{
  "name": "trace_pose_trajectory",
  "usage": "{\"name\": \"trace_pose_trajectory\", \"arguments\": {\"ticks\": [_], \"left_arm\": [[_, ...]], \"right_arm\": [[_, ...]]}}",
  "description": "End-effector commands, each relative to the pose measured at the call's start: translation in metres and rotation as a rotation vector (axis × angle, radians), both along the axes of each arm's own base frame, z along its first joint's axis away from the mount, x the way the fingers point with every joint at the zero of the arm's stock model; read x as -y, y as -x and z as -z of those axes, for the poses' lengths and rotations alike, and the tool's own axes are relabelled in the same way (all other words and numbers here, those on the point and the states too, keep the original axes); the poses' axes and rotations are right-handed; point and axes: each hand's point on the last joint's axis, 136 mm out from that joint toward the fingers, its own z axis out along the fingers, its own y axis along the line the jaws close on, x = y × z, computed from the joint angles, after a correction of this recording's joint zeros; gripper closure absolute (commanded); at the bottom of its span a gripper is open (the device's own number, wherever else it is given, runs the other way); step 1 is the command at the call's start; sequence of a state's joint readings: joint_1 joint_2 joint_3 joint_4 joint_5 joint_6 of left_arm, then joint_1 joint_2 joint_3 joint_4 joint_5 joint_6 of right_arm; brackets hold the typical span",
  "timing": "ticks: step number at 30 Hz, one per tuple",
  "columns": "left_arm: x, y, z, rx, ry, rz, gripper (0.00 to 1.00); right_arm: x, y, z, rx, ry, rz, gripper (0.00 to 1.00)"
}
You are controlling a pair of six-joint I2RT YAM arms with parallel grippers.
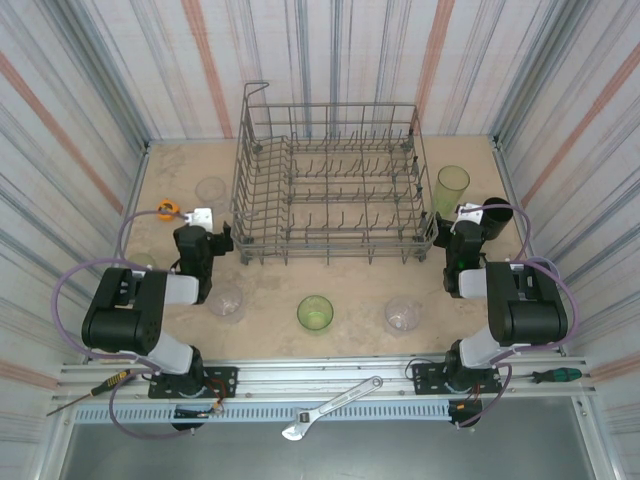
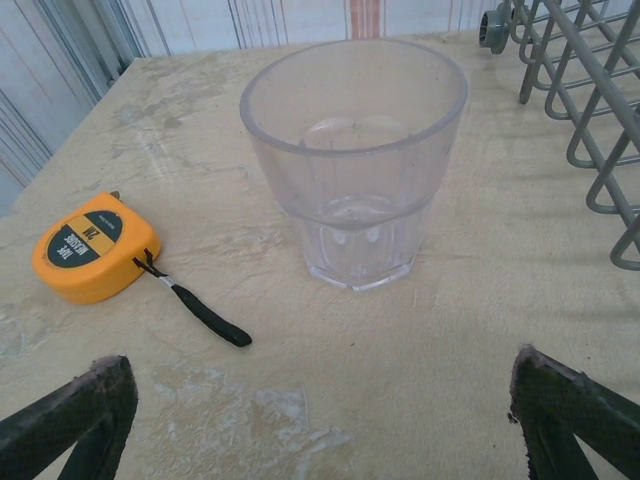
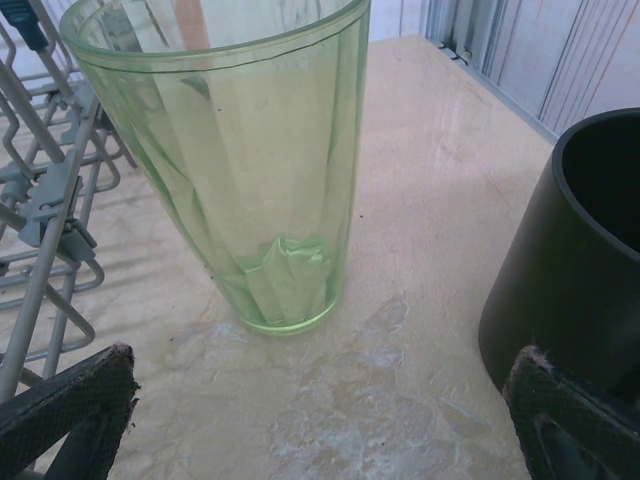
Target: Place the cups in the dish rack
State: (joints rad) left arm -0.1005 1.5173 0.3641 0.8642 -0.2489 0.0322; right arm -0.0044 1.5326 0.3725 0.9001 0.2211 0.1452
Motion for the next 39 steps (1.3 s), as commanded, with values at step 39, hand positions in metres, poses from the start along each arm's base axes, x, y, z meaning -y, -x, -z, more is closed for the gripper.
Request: {"name": "trace_pose_trajectory", "arguments": {"ticks": [39], "left_arm": [[0.001, 0.005, -0.017, 0.061, -0.020, 0.018, 0.01]], "right_arm": [[-0.001, 0.001, -0.081, -0.027, 0.018, 0.004, 0.01]]}}
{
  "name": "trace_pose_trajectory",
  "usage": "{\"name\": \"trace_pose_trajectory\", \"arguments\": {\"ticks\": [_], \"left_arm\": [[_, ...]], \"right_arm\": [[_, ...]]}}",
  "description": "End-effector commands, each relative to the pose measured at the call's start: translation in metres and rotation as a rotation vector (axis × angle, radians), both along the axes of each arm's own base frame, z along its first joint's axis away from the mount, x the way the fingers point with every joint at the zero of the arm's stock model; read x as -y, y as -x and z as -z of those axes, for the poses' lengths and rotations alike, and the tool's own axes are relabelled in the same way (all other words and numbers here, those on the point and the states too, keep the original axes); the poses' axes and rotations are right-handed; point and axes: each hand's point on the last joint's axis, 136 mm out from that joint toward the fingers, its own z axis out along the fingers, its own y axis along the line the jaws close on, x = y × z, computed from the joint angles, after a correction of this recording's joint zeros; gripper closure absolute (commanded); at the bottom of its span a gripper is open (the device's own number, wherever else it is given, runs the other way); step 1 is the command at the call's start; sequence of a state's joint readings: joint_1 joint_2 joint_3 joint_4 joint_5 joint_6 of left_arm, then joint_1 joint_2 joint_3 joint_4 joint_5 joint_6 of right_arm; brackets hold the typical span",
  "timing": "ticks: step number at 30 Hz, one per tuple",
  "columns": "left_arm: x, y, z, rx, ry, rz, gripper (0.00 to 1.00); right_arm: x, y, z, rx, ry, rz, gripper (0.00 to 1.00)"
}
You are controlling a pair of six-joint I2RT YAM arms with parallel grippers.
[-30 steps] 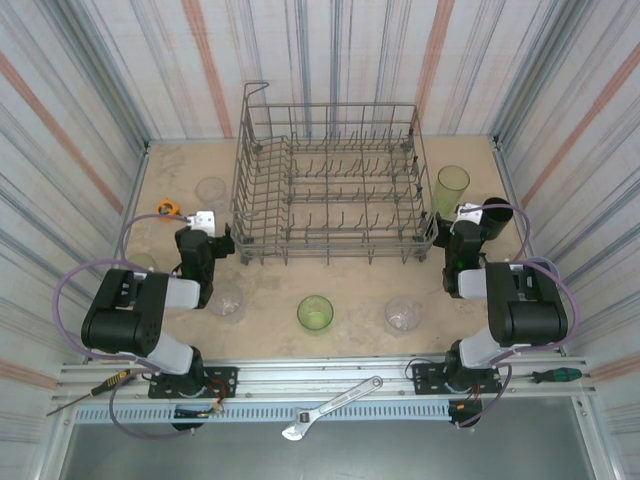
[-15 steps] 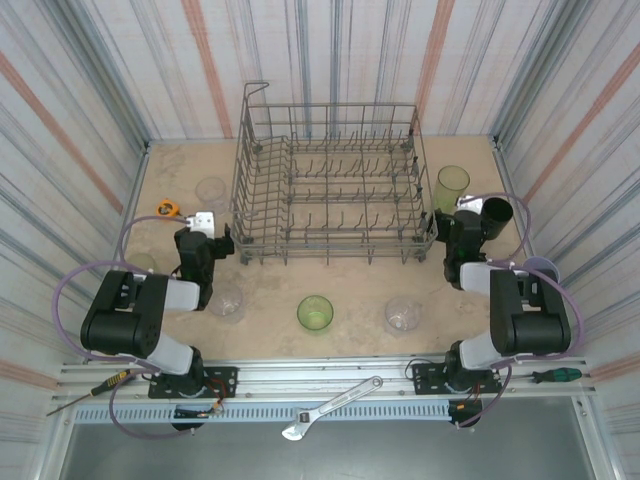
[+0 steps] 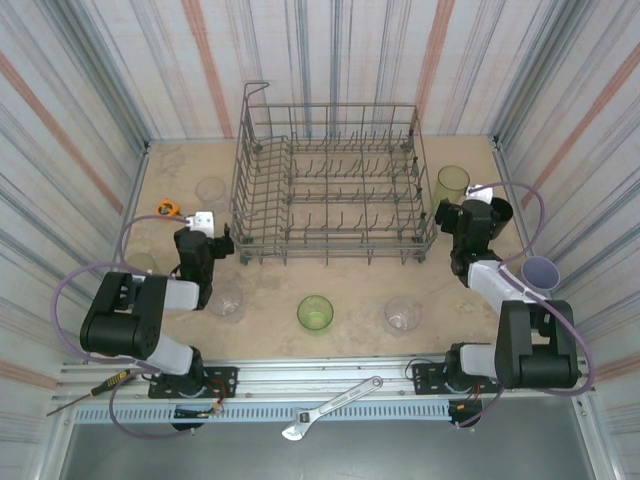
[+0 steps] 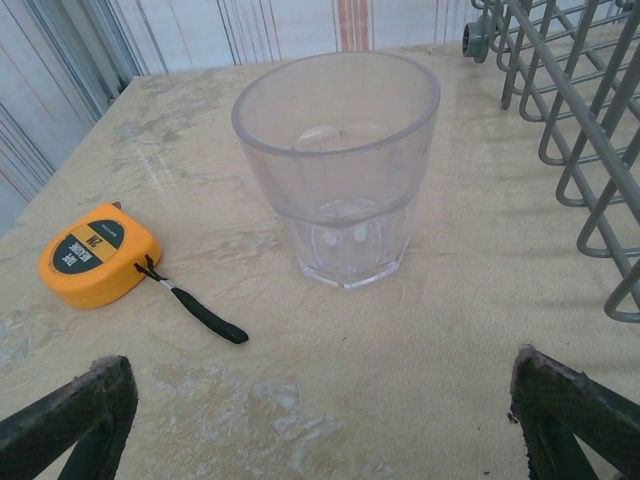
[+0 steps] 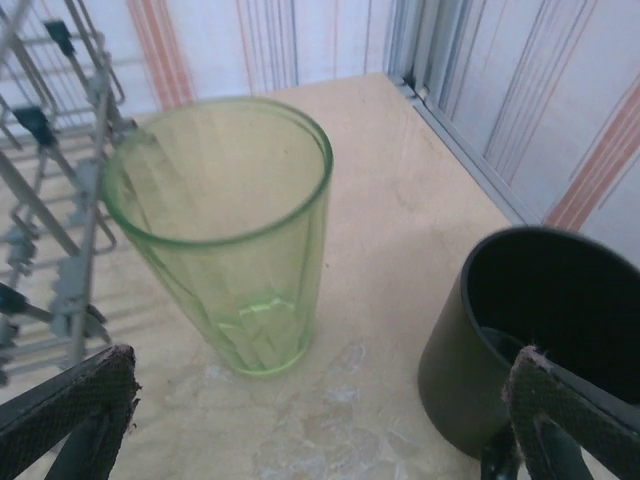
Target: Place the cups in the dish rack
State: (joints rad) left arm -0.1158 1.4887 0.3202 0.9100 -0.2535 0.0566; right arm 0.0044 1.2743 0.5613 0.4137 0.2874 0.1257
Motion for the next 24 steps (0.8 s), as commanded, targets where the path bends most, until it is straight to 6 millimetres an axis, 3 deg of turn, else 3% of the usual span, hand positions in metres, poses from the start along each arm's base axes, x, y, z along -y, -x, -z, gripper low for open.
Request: {"name": "trace_pose_trajectory", "arguments": {"ticks": [1, 4, 10, 14, 21, 24], "left_arm": [[-0.003, -0.003, -0.014, 0.035, 0.004, 0.003, 0.01], [-0.010, -0.004, -0.029, 0.040, -0.026, -0.064, 0.01], [-0.014, -0.006, -0.032, -0.009, 0.008, -0.064, 0.01], [-0.028, -0.006, -0.042, -0.032, 0.005, -0.158, 0.01], [-0.044, -0.006, -0.101, 0.027, -0.011, -0.280, 0.01], [-0.053, -0.005, -0.110, -0.006, 0.001, -0.326, 0.01]], "right_arm": [[-0.012, 0.000, -0.016, 0.025, -0.025, -0.062, 0.01], [-0.015, 0.001, -0.015, 0.026, -0.033, -0.076, 0.01], [-0.015, 0.000, -0.015, 0.025, -0.038, -0.074, 0.01], [-0.013, 0.001, -0.023, 0.024, -0.055, -0.061, 0.01], [-0.017, 0.005, -0.061, 0.034, -0.125, -0.059, 0.01], [-0.018, 0.008, -0.069, 0.018, -0.135, -0.064, 0.01]]}}
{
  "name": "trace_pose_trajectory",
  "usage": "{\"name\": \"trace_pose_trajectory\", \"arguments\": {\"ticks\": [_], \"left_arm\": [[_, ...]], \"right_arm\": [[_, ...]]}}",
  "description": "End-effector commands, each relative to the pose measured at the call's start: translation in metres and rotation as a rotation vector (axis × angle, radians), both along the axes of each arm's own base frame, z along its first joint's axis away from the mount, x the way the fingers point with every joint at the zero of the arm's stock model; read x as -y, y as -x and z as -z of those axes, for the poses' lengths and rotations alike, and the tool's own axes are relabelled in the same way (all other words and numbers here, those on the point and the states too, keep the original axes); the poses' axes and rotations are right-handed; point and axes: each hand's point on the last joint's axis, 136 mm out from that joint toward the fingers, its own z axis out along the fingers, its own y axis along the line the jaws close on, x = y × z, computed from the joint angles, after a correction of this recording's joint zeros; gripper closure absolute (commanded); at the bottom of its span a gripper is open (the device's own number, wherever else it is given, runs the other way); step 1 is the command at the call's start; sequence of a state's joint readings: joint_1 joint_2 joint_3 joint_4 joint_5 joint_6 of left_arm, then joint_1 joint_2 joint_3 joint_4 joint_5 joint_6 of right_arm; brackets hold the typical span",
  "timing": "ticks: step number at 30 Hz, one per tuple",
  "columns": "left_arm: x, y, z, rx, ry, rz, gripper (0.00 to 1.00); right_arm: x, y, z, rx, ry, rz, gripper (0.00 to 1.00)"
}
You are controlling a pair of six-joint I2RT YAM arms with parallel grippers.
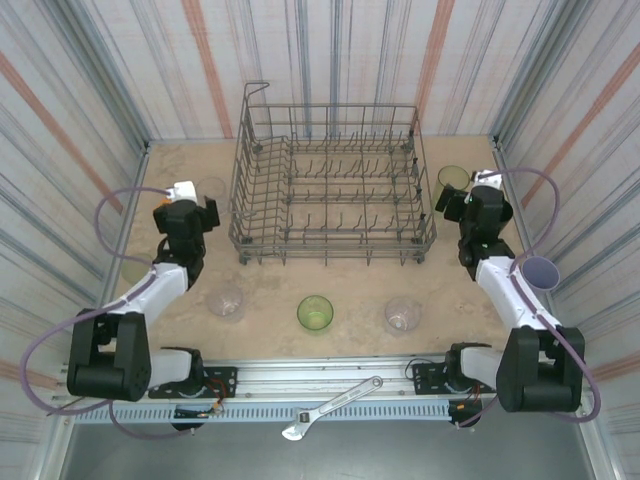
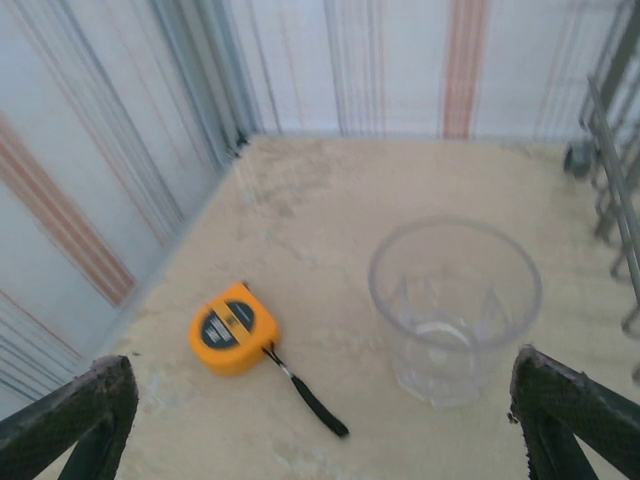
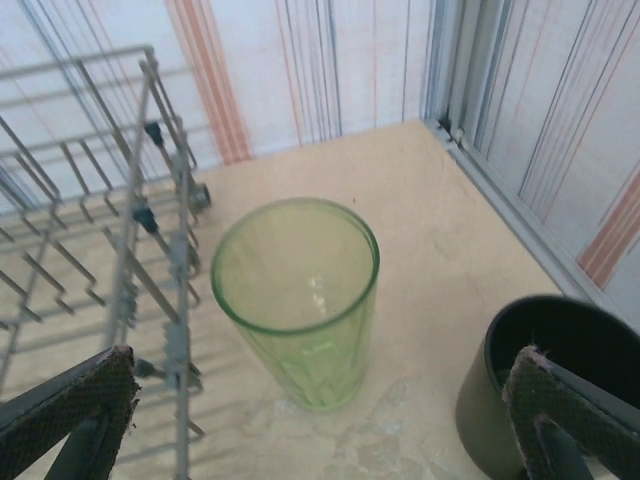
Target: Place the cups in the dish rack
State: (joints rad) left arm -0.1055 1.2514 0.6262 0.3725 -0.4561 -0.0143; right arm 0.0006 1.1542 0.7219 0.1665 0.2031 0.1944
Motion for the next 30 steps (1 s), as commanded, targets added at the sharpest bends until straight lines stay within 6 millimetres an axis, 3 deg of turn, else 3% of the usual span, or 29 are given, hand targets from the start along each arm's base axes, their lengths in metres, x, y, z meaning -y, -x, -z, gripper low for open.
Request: {"name": "trace_pose_trajectory", "arguments": {"ticks": [1, 6, 13, 21, 30], "left_arm": [[-0.020, 0.010, -0.011, -0.047, 0.005, -0.119, 0.01], [-0.033, 0.023, -0.030, -0.087, 0.049, -0.225, 0.01], [-0.033, 0.043, -0.062, -0.105, 0.173, -0.260, 0.01], [-0.018, 0.074, -0.060, -0.217, 0.314, -0.231, 0.01], [-0.032, 0.114, -0.053, -0.336, 0.315, -0.297, 0.01]], "right_arm": [[-0.005, 0.009, -0.009, -0.037, -0.042, -0.017, 0.01], [-0.005, 0.015, -0.013, -0.073, -0.098, -0.001, 0.01], [-0.020, 0.019, -0.013, -0.146, -0.212, -0.061, 0.01], [-0.035, 0.026, -0.008, -0.202, -0.277, -0.124, 0.01], [-0.063, 0.044, -0.024, -0.245, -0.332, -0.251, 0.01]]}}
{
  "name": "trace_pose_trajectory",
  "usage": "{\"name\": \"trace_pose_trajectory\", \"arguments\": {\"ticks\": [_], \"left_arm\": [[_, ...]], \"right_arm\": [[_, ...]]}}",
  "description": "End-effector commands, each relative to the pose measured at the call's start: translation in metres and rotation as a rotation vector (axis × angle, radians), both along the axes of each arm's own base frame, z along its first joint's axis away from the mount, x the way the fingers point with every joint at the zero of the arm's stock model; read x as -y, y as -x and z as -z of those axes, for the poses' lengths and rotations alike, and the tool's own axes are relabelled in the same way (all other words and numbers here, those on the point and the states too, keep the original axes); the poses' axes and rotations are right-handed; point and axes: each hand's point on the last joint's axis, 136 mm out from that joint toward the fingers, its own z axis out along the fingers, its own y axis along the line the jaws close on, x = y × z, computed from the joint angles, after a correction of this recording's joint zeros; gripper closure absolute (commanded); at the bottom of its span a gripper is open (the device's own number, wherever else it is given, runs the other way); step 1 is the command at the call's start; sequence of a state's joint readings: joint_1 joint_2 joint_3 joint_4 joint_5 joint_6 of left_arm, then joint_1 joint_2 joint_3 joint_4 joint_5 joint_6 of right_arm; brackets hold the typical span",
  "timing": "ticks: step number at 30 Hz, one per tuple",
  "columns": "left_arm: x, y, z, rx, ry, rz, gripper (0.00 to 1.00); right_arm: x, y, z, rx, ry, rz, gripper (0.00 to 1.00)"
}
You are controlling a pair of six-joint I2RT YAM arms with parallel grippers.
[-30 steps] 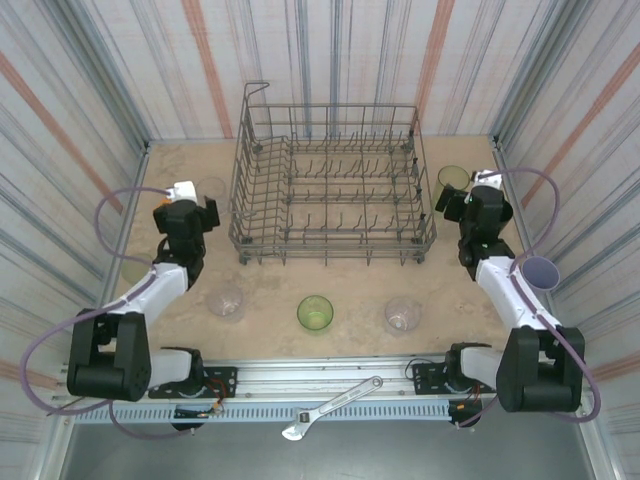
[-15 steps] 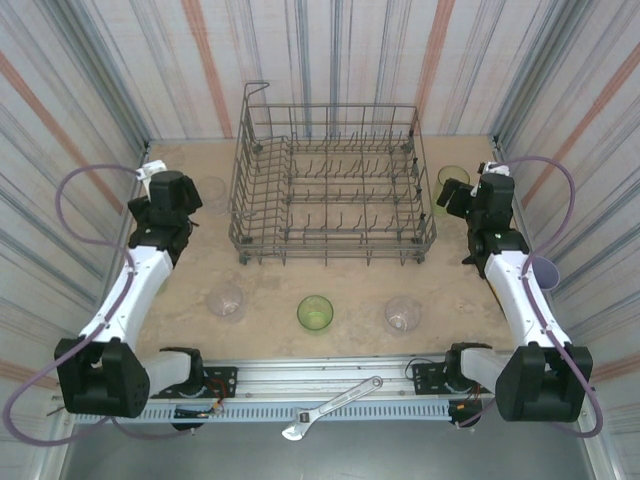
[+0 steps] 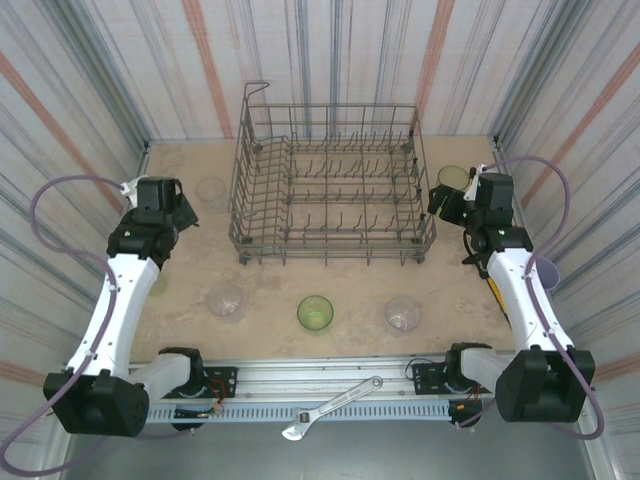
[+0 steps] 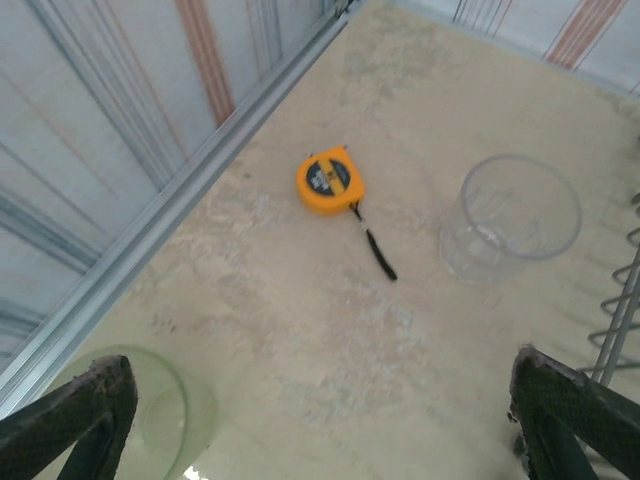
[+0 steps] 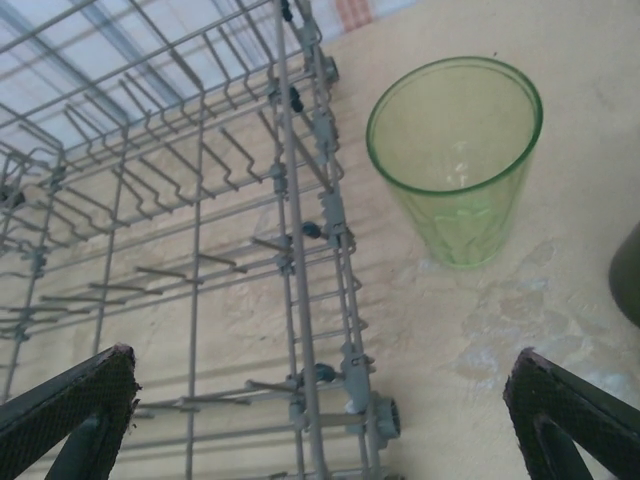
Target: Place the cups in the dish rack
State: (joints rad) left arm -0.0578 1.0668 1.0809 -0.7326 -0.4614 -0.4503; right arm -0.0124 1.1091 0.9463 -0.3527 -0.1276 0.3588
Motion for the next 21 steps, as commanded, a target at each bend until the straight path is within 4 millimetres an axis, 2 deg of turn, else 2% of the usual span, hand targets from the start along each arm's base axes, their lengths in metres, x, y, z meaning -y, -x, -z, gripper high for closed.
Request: {"name": "trace_pose_trajectory", "arguments": {"ticks": [1, 5, 8, 12, 21], "left_arm": [[-0.014, 0.025, 0.000, -0.064, 0.012, -0.051, 0.01], [-0.033, 0.037, 0.015, -0.104, 0.141, -0.109, 0.02], [-0.037, 0.041, 0.030, -0.137, 0.250, -0.112, 0.02], [-0.043, 0.043, 0.045, -0.220, 0.274, -0.098, 0.01], [-0.049, 0.029, 0.063, -0.239, 0.352, -0.065, 0.01]], "right_arm": [[-0.011, 0.012, -0.017, -0.010, -0.036, -0.046, 0.01], [-0.013, 0.016, -0.017, -0.035, -0.029, -0.057, 0.01], [-0.016, 0.022, -0.016, -0.059, -0.034, -0.067, 0.01], [-0.020, 0.036, -0.007, -0.080, -0.047, -0.074, 0.01], [-0.029, 0.045, 0.006, -0.089, -0.076, -0.117, 0.01]]}}
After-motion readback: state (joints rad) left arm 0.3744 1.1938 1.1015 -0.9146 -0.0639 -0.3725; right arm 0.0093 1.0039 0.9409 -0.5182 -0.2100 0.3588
